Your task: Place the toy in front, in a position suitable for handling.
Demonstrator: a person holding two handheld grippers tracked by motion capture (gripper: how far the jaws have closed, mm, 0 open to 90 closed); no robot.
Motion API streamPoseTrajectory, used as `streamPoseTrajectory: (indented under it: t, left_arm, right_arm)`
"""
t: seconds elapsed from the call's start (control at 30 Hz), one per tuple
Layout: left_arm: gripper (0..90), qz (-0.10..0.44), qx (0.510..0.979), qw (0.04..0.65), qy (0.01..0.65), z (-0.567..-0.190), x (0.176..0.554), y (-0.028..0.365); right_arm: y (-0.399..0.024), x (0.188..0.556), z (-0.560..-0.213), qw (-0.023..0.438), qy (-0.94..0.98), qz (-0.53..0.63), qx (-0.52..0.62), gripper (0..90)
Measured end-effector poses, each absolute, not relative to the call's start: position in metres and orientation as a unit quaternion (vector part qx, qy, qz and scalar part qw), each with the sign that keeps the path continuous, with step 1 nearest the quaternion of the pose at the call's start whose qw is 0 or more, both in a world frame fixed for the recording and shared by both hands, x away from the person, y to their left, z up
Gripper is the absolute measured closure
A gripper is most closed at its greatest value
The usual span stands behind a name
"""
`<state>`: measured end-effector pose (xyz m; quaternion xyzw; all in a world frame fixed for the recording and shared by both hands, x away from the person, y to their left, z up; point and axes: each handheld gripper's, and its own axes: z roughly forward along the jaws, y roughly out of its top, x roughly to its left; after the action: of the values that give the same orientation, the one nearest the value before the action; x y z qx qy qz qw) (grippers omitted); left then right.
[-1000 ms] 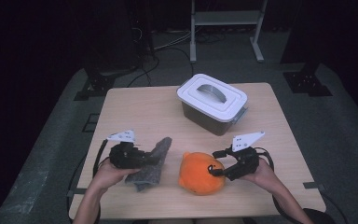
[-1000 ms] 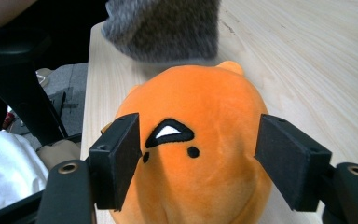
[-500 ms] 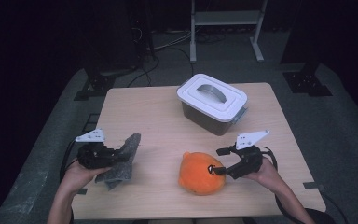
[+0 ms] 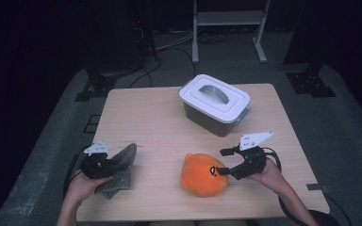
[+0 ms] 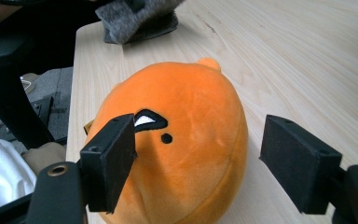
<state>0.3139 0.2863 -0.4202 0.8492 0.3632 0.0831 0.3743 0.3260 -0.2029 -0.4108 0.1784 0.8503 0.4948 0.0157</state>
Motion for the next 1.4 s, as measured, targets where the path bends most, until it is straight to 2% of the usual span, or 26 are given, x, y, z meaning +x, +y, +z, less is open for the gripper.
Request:
streamPoseTrajectory:
  t: [0.2, 0.27, 0.53, 0.97, 1.4]
  left_arm:
    - [64.3, 0.070, 0.854, 0.372, 0.357, -0.437, 0.312, 0.275]
    - [57.7, 0.078, 0.853, 0.374, 0.354, -0.439, 0.311, 0.272]
    - [43.4, 0.084, 0.842, 0.403, 0.348, -0.434, 0.309, 0.265]
    - [34.2, 0.094, 0.823, 0.439, 0.348, -0.429, 0.306, 0.267]
    - [20.7, 0.094, 0.822, 0.455, 0.330, -0.421, 0.306, 0.258]
  right_arm:
    - [-0.201, 0.322, -0.412, 0.017, 0.850, 0.496, 0.177, 24.8]
    - [-0.200, 0.322, -0.411, 0.023, 0.851, 0.494, 0.175, 24.5]
    - [-0.203, 0.324, -0.409, 0.024, 0.845, 0.502, 0.184, 23.4]
    - [-0.212, 0.336, -0.400, 0.036, 0.836, 0.507, 0.208, 23.4]
    - [-0.218, 0.355, -0.381, 0.053, 0.850, 0.479, 0.212, 23.4]
